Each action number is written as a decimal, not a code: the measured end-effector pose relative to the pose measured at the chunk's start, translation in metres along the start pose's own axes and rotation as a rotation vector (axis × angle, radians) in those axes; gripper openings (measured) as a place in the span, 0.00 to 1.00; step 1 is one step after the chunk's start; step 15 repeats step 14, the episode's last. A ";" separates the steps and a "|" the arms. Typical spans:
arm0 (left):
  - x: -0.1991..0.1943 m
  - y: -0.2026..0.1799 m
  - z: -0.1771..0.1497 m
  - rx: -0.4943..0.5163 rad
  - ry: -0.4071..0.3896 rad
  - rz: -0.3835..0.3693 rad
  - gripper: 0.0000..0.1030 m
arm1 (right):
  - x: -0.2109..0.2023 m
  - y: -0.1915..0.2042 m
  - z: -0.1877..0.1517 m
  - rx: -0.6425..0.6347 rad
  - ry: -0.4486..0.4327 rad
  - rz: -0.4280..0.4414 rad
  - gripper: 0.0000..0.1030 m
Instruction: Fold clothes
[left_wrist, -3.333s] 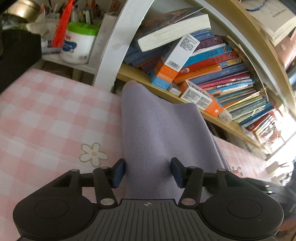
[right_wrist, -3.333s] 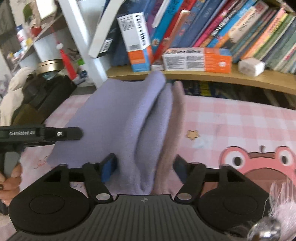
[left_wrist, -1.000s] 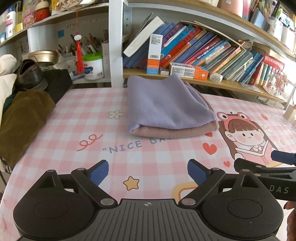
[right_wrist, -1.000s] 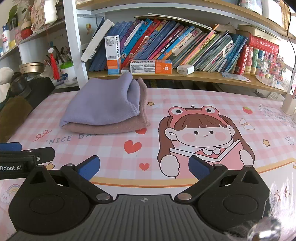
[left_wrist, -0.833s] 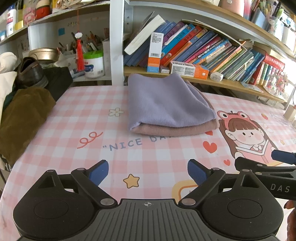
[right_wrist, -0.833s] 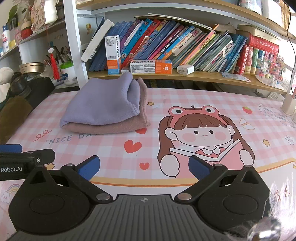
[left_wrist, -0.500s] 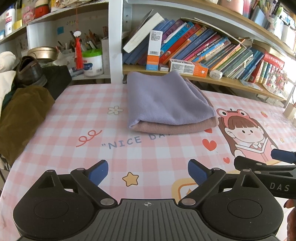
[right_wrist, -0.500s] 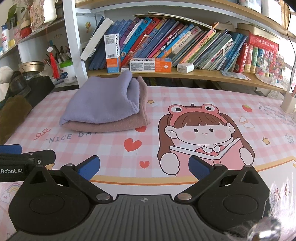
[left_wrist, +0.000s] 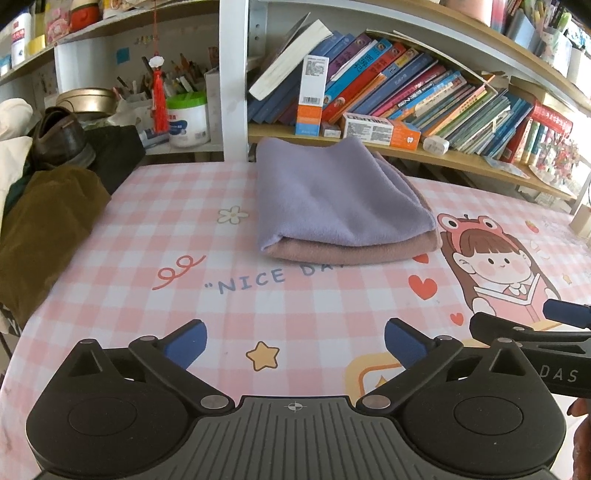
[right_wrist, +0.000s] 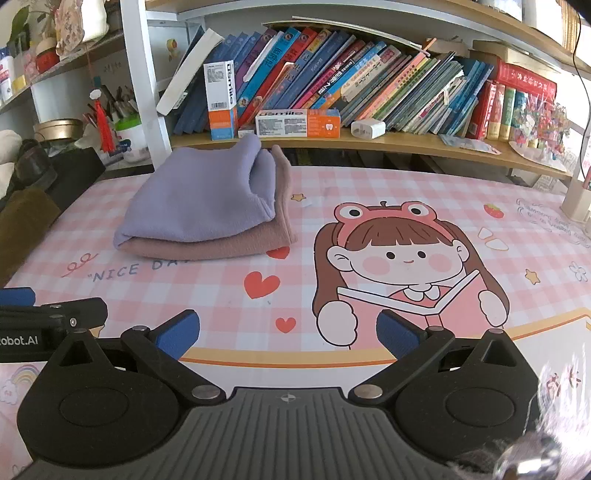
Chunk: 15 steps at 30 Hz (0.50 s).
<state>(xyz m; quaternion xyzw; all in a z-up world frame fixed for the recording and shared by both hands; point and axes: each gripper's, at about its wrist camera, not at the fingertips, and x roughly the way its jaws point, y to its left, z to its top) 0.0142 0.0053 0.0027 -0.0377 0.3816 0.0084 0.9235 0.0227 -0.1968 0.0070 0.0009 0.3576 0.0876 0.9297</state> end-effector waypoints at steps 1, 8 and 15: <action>0.000 0.000 0.000 0.000 0.000 -0.001 1.00 | 0.000 0.000 0.000 0.000 0.001 0.000 1.00; -0.001 -0.002 0.000 0.012 -0.017 -0.017 1.00 | 0.002 0.000 0.001 0.001 0.006 0.001 1.00; -0.001 -0.003 0.001 0.013 -0.021 -0.020 1.00 | 0.004 0.000 0.001 0.003 0.010 -0.001 1.00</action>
